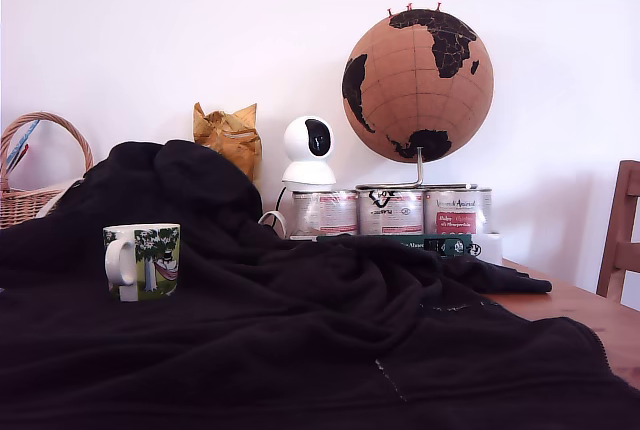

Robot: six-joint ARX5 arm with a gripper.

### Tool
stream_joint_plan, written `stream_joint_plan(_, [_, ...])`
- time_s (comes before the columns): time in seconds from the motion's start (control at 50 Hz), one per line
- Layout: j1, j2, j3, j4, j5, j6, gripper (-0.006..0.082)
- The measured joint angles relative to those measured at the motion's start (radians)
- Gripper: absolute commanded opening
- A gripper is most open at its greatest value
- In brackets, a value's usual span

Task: Pick the grey coffee capsule and place it inside the green coffee cup

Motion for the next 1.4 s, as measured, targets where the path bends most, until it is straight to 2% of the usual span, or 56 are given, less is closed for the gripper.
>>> stream_joint_plan(0.04, [0.008,-0.001,0.001,-0.008,0.019,-0.011,-0.0015])
stream_joint_plan(0.1, [0.056,-0.005,0.023,-0.079,0.125,-0.107,-0.0016])
stream_joint_plan(0.14, [0.073,-0.005,0.027,-0.089,0.146,-0.135,-0.0016])
stream_joint_plan(0.48, [0.071,0.004,0.037,-0.076,0.204,-0.263,-0.0019])
stream_joint_plan(0.7, [0.053,0.178,0.053,-0.071,0.203,-0.267,-0.0017])
stream_joint_plan(0.76, [0.046,0.244,0.053,-0.059,0.203,-0.259,0.0058])
stream_joint_plan(0.8, [0.040,0.287,0.053,-0.035,0.202,-0.251,0.0180])
stream_joint_plan(0.88, [0.026,0.367,0.053,0.037,0.201,-0.230,0.0493])
stream_joint_plan(0.92, [0.016,0.403,0.053,0.077,0.201,-0.213,0.0593])
stream_joint_plan(0.96, [0.007,0.439,0.053,0.112,0.201,-0.204,0.0648])
stream_joint_plan(1.14, [-0.027,0.642,0.053,0.206,0.152,-0.158,0.0667])
stream_joint_plan(1.4, [-0.036,0.897,0.053,0.446,0.048,-0.103,0.0662])
